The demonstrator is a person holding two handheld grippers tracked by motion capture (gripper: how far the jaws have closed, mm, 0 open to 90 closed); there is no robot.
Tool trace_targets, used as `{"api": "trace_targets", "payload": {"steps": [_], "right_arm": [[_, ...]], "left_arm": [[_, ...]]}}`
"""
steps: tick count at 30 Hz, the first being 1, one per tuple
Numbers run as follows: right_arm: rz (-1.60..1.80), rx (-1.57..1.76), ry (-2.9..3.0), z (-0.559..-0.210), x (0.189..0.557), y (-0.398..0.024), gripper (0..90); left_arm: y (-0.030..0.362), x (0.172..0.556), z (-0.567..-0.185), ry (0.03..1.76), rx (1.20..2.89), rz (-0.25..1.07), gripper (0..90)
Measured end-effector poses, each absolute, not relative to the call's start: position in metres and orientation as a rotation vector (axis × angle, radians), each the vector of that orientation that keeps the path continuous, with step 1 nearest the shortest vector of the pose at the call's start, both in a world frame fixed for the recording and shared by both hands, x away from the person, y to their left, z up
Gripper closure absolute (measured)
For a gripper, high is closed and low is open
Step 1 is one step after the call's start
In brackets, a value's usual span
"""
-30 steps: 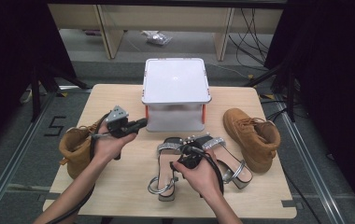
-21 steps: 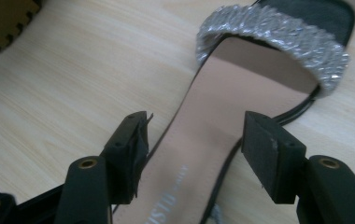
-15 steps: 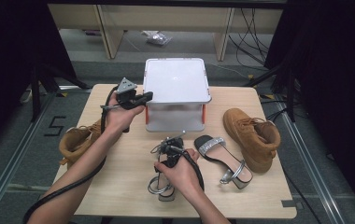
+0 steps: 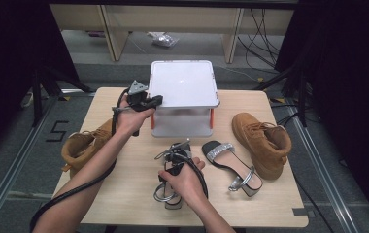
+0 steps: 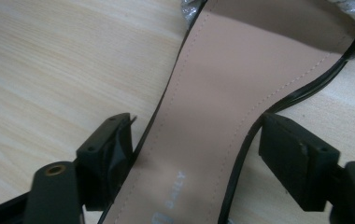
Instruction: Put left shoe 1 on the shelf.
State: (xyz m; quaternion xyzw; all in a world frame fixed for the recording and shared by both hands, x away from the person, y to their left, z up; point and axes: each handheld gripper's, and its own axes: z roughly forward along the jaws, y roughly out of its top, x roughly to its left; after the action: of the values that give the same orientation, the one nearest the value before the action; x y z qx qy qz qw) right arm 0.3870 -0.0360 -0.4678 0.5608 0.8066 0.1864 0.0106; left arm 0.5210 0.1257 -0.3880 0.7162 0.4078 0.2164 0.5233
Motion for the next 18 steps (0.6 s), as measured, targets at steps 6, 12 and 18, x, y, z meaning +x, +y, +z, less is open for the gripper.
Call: {"api": "trace_targets", "payload": {"steps": [6, 12, 18], "right_arm": [[0.545, 1.778, 2.527, -0.465, 0.388, -0.037, 28.4], [0.399, 1.64, 2.651, -0.457, 0.389, -0.051, 39.9], [0.317, 1.546, 2.708, -0.455, 0.389, -0.063, 42.5]], "left_arm": [[0.126, 0.522, -0.387, 0.976, 1.722, 0.521, 86.9], [0.125, 0.522, -0.387, 0.98, 1.723, 0.519, 87.5], [0.126, 0.522, -0.387, 0.979, 1.723, 0.518, 87.6]]}}
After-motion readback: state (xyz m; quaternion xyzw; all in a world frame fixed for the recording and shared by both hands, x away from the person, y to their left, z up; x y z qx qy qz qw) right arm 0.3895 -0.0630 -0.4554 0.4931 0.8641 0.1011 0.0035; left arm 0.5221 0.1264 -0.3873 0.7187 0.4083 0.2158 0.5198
